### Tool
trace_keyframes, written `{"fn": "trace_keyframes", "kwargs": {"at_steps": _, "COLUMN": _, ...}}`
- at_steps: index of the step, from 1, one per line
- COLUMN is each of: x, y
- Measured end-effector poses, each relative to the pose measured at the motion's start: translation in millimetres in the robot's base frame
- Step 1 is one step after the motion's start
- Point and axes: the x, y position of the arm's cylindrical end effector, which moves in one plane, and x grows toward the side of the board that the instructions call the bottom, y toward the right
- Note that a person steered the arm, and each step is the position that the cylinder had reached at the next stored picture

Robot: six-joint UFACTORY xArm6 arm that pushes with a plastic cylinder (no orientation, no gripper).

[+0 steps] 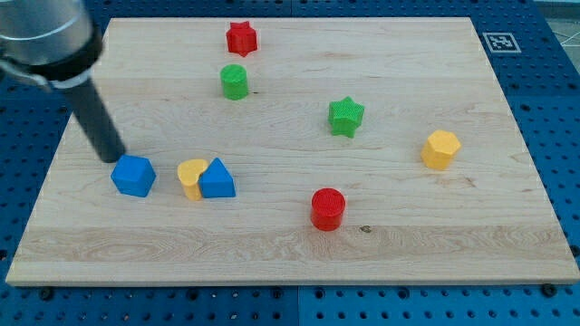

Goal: Slide the blue cube closer to the yellow heart

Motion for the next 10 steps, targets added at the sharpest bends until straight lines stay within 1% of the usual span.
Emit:
{"fn": "trace_keyframes", "kwargs": {"at_steps": 1, "x": 12.2, "y": -15.1}}
{"fn": "trace_keyframes", "kwargs": {"at_steps": 2, "x": 37.0, "y": -15.1}}
{"fn": "trace_keyframes", "kwargs": {"at_steps": 3, "x": 49.6, "y": -5.7}}
{"fn": "trace_keyframes", "kwargs": {"at_steps": 4, "x": 42.8, "y": 19.6}}
{"fn": "trace_keyframes", "kwargs": {"at_steps": 5, "x": 31.9, "y": 28.5}}
{"fn": "trace_keyframes", "kwargs": {"at_steps": 7, "x": 31.9, "y": 50.3}}
{"fn": "trace_keyframes", "kwargs": {"at_steps": 9, "x": 34.2, "y": 51.2}}
{"fn": "trace_keyframes", "kwargs": {"at_steps": 10, "x": 42.9, "y": 57.7}}
